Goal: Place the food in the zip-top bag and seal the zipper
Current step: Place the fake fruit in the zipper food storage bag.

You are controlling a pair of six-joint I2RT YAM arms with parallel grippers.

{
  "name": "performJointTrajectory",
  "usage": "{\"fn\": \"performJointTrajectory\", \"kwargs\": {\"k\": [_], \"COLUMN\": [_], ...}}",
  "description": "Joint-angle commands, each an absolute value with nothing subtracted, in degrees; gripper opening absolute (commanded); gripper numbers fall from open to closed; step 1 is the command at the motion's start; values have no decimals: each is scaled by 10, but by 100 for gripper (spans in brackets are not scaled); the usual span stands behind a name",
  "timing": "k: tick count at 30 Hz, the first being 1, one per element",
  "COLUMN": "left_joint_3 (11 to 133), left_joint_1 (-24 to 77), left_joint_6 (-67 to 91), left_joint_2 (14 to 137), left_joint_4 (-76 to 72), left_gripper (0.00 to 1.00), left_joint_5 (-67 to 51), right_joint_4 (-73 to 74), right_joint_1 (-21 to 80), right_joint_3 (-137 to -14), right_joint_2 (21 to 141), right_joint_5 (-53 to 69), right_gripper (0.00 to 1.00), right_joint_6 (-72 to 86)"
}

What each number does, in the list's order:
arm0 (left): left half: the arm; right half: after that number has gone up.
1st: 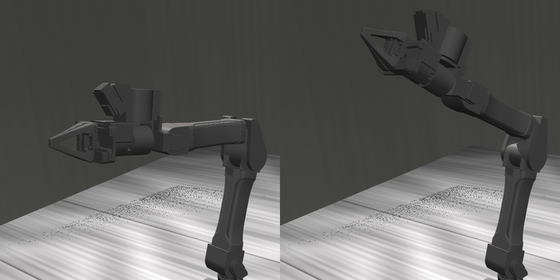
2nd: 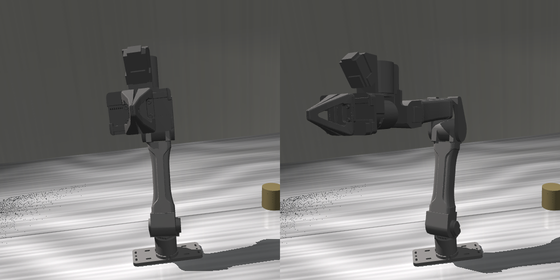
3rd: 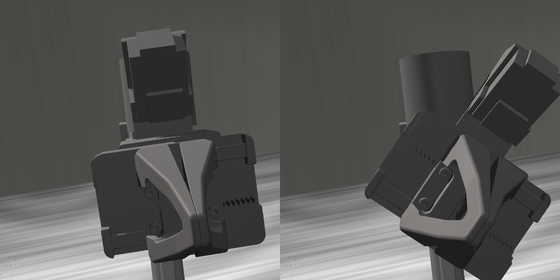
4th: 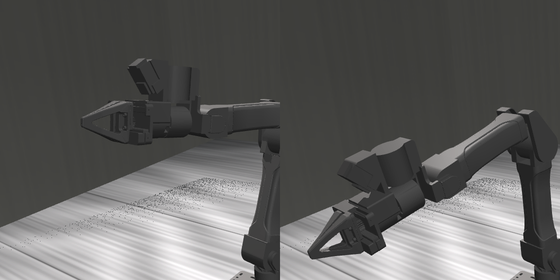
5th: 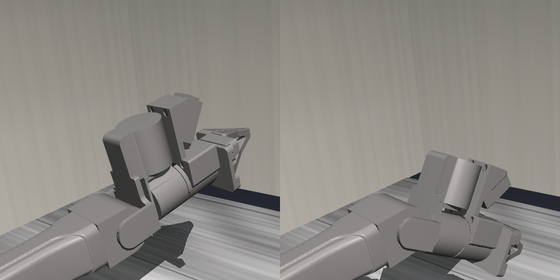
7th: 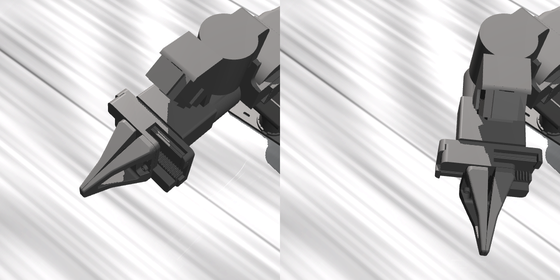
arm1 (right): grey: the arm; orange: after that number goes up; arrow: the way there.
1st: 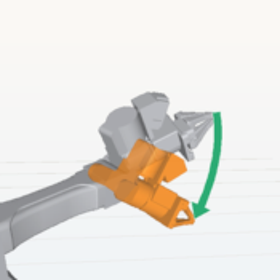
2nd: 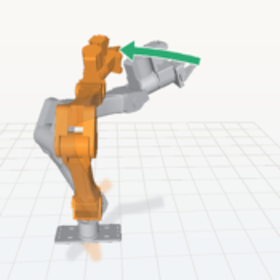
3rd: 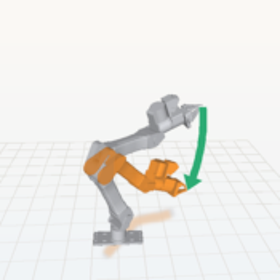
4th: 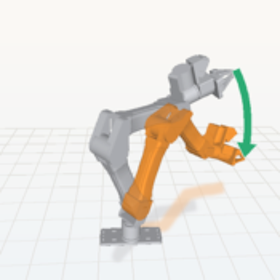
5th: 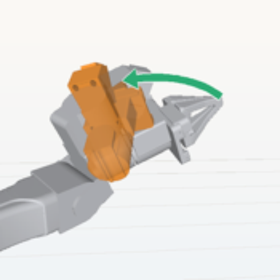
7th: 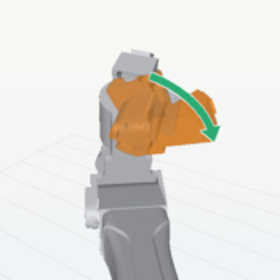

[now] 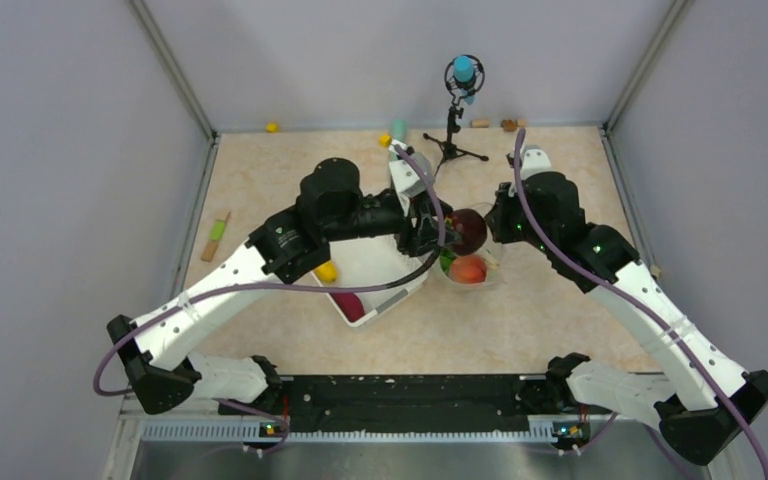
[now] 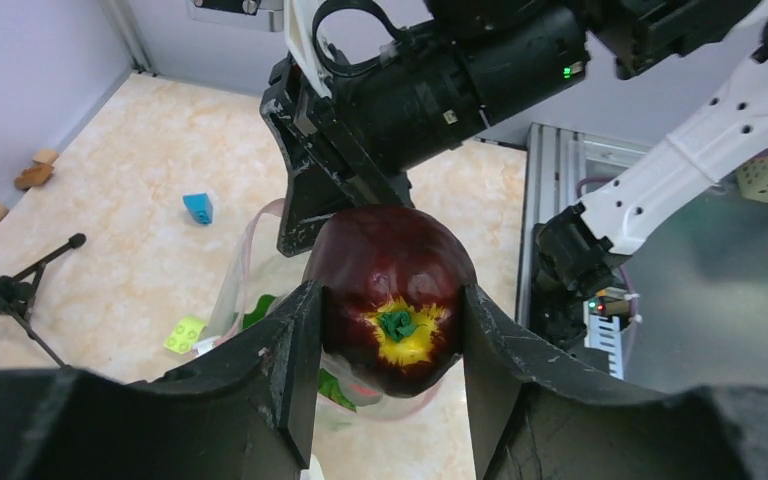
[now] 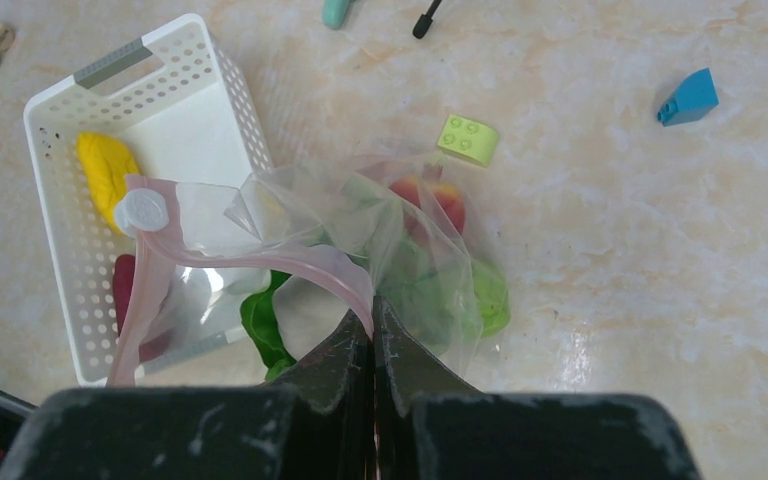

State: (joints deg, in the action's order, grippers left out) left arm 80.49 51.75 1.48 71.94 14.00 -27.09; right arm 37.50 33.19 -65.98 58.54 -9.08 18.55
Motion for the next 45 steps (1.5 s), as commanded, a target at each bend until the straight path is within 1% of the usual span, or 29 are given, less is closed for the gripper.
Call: {"fn": "performJointTrajectory", "kwargs": {"k": [1,12,17,21,24,28,34,41,42,43,45], "left_joint_3": [841,881,898,931,959,967,936,909,905,902,902], "left_joint_1": [542,573,577,579,580,579,580,580,579,580,579], "left_joint_6": [-22,-45,-36,-35,-32,-14,24,65,68,71,77], "left_joint_2": [763,855,893,928,955,978,980,977,974,970,959], "left_joint_4": [158,208,226,250,269,262,229,227,228,228,230], "left_gripper": [0,0,0,0,0,0,0,0,4,11,28], "left_joint_5": [-190,65,146,183,195,203,133,52,43,39,31], "right_joint_4": [350,345,326,310,304,291,291,290,290,290,288], "right_joint_1": [324,324,325,324,325,324,325,324,325,324,324], "right_joint_3": [-658,-655,-649,-645,-650,-660,-677,-669,-667,-665,-659], "right_joint_2": [569,552,531,517,508,493,487,484,486,489,497], "right_joint_5": [-83,-86,-67,-59,-54,-70,-107,-129,-131,-132,-137], "right_gripper": [0,0,0,0,0,0,0,0,0,0,0], "right_joint_6": [188,197,203,213,223,239,263,271,269,266,258]}}
